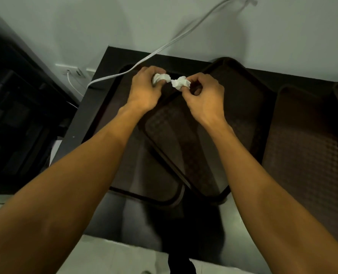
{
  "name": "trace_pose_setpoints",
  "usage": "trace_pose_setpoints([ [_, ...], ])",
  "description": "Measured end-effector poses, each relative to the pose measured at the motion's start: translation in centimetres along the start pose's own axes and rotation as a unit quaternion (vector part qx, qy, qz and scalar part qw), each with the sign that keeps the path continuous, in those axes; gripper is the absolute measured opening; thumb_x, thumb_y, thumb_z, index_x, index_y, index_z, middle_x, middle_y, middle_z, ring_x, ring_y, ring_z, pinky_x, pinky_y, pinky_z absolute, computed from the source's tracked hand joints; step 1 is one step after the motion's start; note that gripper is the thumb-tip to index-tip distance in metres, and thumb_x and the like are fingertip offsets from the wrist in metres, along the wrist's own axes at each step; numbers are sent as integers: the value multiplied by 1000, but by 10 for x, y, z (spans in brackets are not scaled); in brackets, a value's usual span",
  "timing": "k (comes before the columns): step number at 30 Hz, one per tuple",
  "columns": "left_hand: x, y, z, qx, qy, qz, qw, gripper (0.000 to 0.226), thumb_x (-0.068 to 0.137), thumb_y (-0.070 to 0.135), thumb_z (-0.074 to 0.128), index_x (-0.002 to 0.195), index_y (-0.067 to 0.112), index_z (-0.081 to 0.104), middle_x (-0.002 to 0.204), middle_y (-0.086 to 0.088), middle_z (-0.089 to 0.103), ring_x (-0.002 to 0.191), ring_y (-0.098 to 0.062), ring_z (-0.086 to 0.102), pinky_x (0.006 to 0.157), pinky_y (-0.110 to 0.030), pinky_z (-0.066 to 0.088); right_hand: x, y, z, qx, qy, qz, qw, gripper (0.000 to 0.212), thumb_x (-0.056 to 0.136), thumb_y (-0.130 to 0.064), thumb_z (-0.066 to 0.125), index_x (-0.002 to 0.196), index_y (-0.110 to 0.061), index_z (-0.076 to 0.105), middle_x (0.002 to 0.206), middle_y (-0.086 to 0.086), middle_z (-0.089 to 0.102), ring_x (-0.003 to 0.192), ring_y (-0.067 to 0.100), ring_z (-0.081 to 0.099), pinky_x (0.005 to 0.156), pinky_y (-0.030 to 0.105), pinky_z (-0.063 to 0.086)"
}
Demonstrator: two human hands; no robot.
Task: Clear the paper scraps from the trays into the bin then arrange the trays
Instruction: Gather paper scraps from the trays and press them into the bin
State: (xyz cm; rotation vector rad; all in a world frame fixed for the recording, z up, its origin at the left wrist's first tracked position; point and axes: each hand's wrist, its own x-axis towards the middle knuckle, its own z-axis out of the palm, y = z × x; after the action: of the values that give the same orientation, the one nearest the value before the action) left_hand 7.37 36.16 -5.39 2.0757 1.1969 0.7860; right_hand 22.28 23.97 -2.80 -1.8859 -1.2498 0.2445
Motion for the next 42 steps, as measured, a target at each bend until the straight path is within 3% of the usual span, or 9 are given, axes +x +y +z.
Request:
trace_pose_setpoints([
  [4, -37, 3, -17, 4, 21, 10, 1000, 25, 93, 26, 71, 118, 25, 70, 116, 6, 62, 101, -3, 62, 88, -10, 48, -32, -18, -7, 20, 6, 1, 1000, 19, 88, -29, 77, 106, -25, 74, 100, -10, 68, 87, 9, 62, 80, 32, 58],
  [7, -70, 4, -36, -4, 43, 9, 999, 25, 92, 27, 71, 117, 27, 70, 114, 6, 64, 101, -5, 63, 91, -20, 53, -60, -36, -8, 33, 4, -4, 999, 17, 88, -31, 76, 104, -29, 73, 98, -13, 67, 87, 11, 62, 81, 37, 58],
  [11, -123, 7, -67, -15, 65, -3, 998, 23, 93, 26, 71, 117, 27, 69, 115, 8, 64, 102, -4, 63, 89, -18, 52, -100, -62, -7, 53, -11, -15, 998, 15, 89, -30, 75, 103, -29, 71, 95, -13, 68, 86, 8, 62, 77, 33, 58],
  [17, -215, 6, -128, -67, 117, -39, 990, 19, 92, 35, 72, 111, 32, 70, 110, 9, 69, 98, -4, 68, 86, -33, 60, -172, -112, 2, 107, -34, -37, 993, 15, 90, -27, 74, 104, -24, 71, 90, -10, 68, 77, 7, 64, 72, 27, 57],
  [20, -264, 7, -159, -84, 147, -62, 984, 18, 92, 31, 73, 110, 29, 71, 110, 10, 69, 97, -1, 68, 86, -27, 59, -209, -136, 10, 140, -52, -41, 988, 15, 90, -25, 74, 105, -24, 72, 89, -11, 69, 76, 5, 64, 69, 21, 55],
  [25, -339, -8, -203, -84, 172, -81, 978, 19, 94, 29, 72, 112, 29, 70, 115, 7, 67, 100, -1, 66, 86, -21, 57, -271, -166, 33, 164, -103, -47, 980, 12, 91, -26, 73, 103, -25, 72, 89, -8, 70, 80, 7, 66, 75, 27, 58],
  [31, -415, -32, -235, -59, 205, -133, 968, 17, 95, 29, 70, 112, 28, 70, 116, 9, 65, 99, 1, 64, 84, -16, 54, -332, -195, 65, 180, -148, -48, 971, 10, 91, -24, 73, 101, -22, 73, 86, -3, 68, 75, 11, 64, 69, 28, 56],
  [39, -484, -79, -232, -61, 247, -212, 944, 19, 95, 29, 70, 114, 26, 70, 112, 11, 66, 101, -3, 65, 87, -25, 57, -389, -205, 109, 188, -246, -36, 950, 11, 92, -21, 73, 101, -26, 72, 94, -5, 64, 76, 13, 62, 66, 28, 57],
  [42, -506, -100, -215, -41, 249, -256, 933, 18, 95, 31, 69, 113, 31, 69, 111, 14, 67, 101, 0, 63, 84, -17, 53, -406, -187, 127, 172, -281, -60, 942, 11, 91, -19, 73, 101, -24, 71, 95, -6, 62, 76, 15, 62, 66, 32, 56],
])
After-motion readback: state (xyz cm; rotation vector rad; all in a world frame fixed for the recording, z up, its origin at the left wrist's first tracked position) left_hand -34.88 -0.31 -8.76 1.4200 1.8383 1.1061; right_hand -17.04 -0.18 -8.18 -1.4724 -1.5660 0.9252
